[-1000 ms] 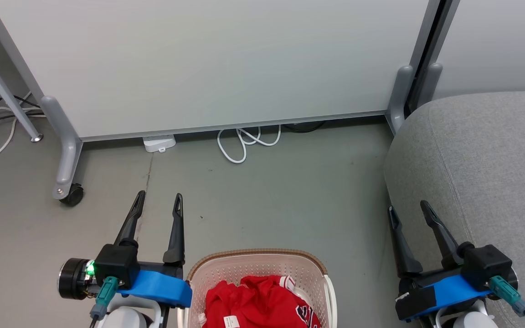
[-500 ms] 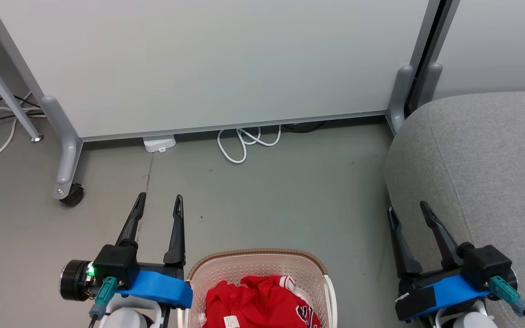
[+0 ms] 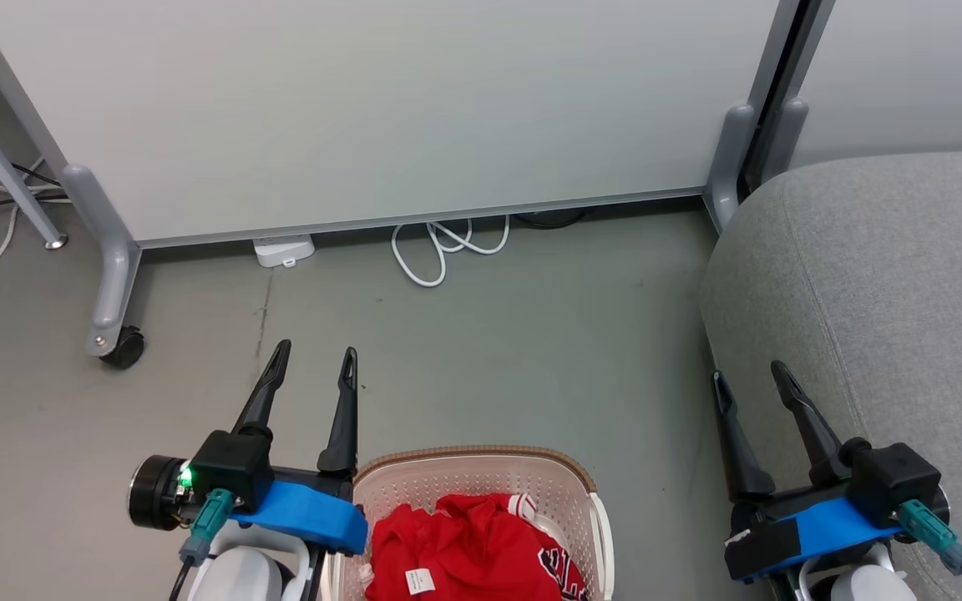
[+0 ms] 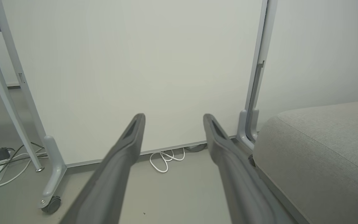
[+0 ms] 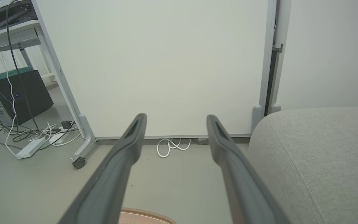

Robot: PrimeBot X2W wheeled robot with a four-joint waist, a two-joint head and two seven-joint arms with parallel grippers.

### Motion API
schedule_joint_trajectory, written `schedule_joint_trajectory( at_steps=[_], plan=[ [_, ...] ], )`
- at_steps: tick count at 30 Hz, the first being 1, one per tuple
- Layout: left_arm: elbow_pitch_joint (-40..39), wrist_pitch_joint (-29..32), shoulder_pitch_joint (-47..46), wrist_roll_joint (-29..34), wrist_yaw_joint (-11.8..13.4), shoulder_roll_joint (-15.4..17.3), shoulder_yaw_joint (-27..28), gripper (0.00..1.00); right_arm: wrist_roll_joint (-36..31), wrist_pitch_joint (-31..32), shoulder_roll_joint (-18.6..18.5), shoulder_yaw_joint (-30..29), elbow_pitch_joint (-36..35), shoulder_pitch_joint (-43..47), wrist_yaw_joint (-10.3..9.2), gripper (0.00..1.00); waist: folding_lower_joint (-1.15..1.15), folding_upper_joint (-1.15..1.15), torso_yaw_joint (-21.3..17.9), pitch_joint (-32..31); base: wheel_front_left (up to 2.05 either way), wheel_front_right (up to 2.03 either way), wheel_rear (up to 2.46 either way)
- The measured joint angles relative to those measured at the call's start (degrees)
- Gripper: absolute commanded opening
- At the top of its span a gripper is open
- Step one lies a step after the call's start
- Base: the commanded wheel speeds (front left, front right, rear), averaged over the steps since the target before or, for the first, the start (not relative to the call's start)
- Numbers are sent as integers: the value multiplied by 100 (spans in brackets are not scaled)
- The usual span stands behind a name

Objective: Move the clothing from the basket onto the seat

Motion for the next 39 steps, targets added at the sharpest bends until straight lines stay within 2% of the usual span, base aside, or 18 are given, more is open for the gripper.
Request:
schedule_joint_trajectory(
  at_steps=[10, 16, 26, 39],
  plan=[
    [614, 0, -703, 157, -227, 45, -377, 100, -1, -2, -3, -63, -123, -327, 1, 100, 0, 0, -232, 498, 0, 0, 0],
    [1122, 0, -1265, 174, -250, 201, -806, 100, -9, -2, -3, -77, -223, -645, 2, 100, 1, 0, -447, 975, 0, 0, 0],
    [2009, 0, -2064, -133, -281, 552, -1802, 100, 100, -9, -8, -2, -404, -1127, 2, 100, 1, 0, -899, 1879, 0, 0, 0],
    [3428, 0, -3223, -726, -281, 759, -3412, 100, 185, -9, -9, 188, -655, -1767, 2, 100, 1, 0, -1208, 3182, 0, 0, 0]
  ],
)
